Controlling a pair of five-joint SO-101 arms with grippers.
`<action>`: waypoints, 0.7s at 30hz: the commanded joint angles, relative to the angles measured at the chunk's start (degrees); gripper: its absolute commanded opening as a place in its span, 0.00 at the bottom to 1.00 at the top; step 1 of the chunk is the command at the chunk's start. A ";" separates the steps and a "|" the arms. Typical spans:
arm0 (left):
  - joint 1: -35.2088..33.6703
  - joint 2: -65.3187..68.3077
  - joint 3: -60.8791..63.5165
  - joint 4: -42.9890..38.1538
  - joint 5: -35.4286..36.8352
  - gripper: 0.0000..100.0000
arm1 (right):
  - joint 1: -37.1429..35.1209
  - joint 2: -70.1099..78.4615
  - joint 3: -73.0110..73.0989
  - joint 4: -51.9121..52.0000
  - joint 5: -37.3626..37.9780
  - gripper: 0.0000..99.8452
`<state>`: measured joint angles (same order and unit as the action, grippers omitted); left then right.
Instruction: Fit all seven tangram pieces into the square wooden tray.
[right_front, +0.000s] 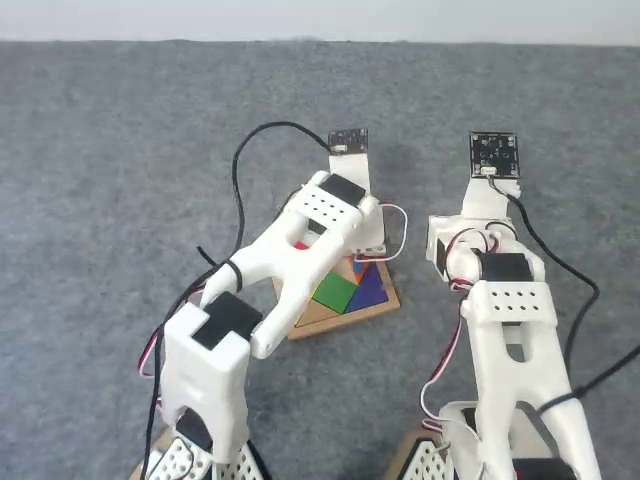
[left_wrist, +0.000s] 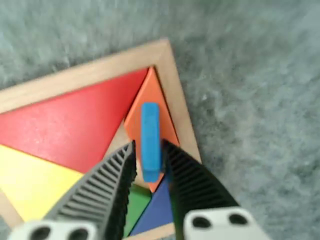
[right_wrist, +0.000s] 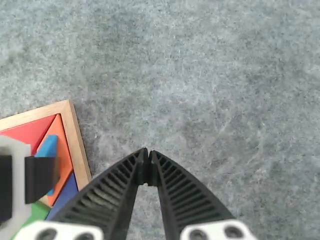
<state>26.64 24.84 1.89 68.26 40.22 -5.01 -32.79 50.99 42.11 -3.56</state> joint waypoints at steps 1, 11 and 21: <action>0.26 -0.79 -1.71 1.14 0.44 0.11 | 0.75 -2.86 -2.11 -1.36 -0.26 0.02; -2.64 -0.88 -6.64 9.67 0.09 0.11 | 0.48 -2.77 -2.11 -1.36 -0.18 0.02; -4.75 -0.88 -10.68 16.09 -2.99 0.11 | 0.48 -2.77 -2.11 -1.36 -0.18 0.02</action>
<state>22.42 24.92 -5.49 82.33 38.20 -5.01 -32.79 50.99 42.11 -3.56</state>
